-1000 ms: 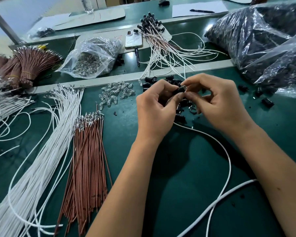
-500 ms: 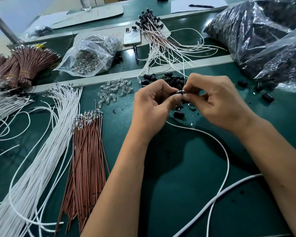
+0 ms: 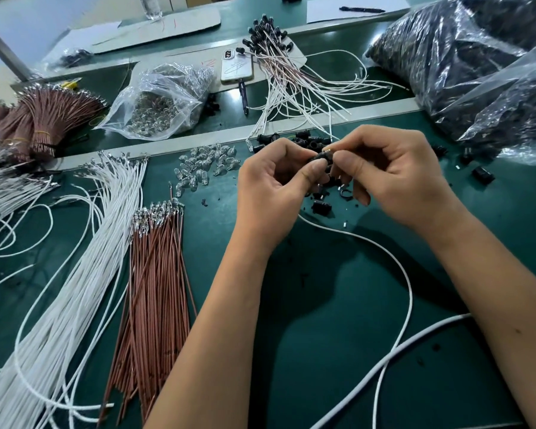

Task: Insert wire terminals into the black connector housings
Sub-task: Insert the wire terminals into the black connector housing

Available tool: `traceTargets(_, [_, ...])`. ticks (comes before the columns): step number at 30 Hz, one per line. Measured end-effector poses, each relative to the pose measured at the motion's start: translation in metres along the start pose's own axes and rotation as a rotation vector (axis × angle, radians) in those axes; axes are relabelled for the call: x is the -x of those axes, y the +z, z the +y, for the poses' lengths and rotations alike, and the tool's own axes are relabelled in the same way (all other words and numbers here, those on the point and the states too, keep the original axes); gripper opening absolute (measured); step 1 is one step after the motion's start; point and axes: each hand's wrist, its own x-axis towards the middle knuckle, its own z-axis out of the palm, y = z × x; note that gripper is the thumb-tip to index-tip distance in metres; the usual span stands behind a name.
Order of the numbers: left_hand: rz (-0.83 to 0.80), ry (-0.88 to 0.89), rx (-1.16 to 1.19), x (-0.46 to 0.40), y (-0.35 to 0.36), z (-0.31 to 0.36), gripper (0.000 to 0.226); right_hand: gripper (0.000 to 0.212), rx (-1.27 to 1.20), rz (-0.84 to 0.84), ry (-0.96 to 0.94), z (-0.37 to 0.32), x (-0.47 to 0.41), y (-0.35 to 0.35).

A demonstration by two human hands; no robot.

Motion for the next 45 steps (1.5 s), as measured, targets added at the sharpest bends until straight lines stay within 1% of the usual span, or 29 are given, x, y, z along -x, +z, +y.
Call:
traceTargets(2, [-0.007, 0.012, 0.008, 0.001, 0.002, 0.001, 0.005, 0.004, 0.007, 0.014, -0.013, 0.0, 0.0, 0.001])
traceTargets(5, [-0.023, 0.001, 0.051, 0.002, 0.003, 0.002, 0.006, 0.004, -0.002, 0.004, -0.017, 0.001, 0.001, 0.001])
traceTargets(12, [-0.036, -0.044, 0.167, 0.004, 0.003, 0.003, 0.006, 0.011, 0.007, -0.045, -0.009, -0.001, 0.0, 0.002])
traceTargets(15, [-0.038, -0.061, 0.167, 0.004, 0.004, 0.004, 0.008, 0.013, -0.003, -0.047, -0.018, -0.001, 0.0, 0.003])
traceTargets(18, [-0.017, -0.086, 0.17, 0.002, 0.003, 0.005, 0.015, 0.02, -0.039, -0.08, 0.006, 0.001, 0.002, 0.007])
traceTargets(19, [-0.01, -0.094, 0.184, 0.001, 0.002, 0.005, 0.017, 0.021, -0.059, -0.072, 0.015, 0.0, 0.002, 0.008])
traceTargets(22, [-0.007, -0.125, 0.245, 0.0, 0.0, 0.004, 0.016, 0.019, -0.114, 0.024, 0.01, -0.002, 0.002, 0.008])
traceTargets(24, [0.015, -0.158, 0.277, -0.001, 0.0, 0.004, 0.019, 0.022, -0.136, 0.062, 0.006, -0.004, 0.0, 0.005])
traceTargets(26, [0.025, -0.185, 0.287, -0.001, 0.001, 0.004, 0.021, 0.025, -0.098, 0.082, 0.005, -0.004, 0.002, 0.006])
traceTargets(29, [0.03, -0.205, 0.296, -0.001, 0.002, 0.004, 0.023, 0.029, 0.043, 0.091, -0.03, -0.006, 0.004, 0.013])
traceTargets(34, [0.018, -0.198, 0.285, 0.001, 0.008, 0.007, 0.025, 0.035, 0.236, 0.139, -0.095, -0.009, 0.003, 0.02])
traceTargets(40, [-0.032, -0.215, 0.191, 0.001, 0.013, 0.007, 0.027, 0.036, 0.418, 0.183, -0.113, -0.011, 0.002, 0.024])
traceTargets(45, [-0.109, -0.185, 0.114, 0.003, 0.012, 0.01, 0.016, 0.039, 0.449, 0.136, -0.068, -0.007, 0.002, 0.022])
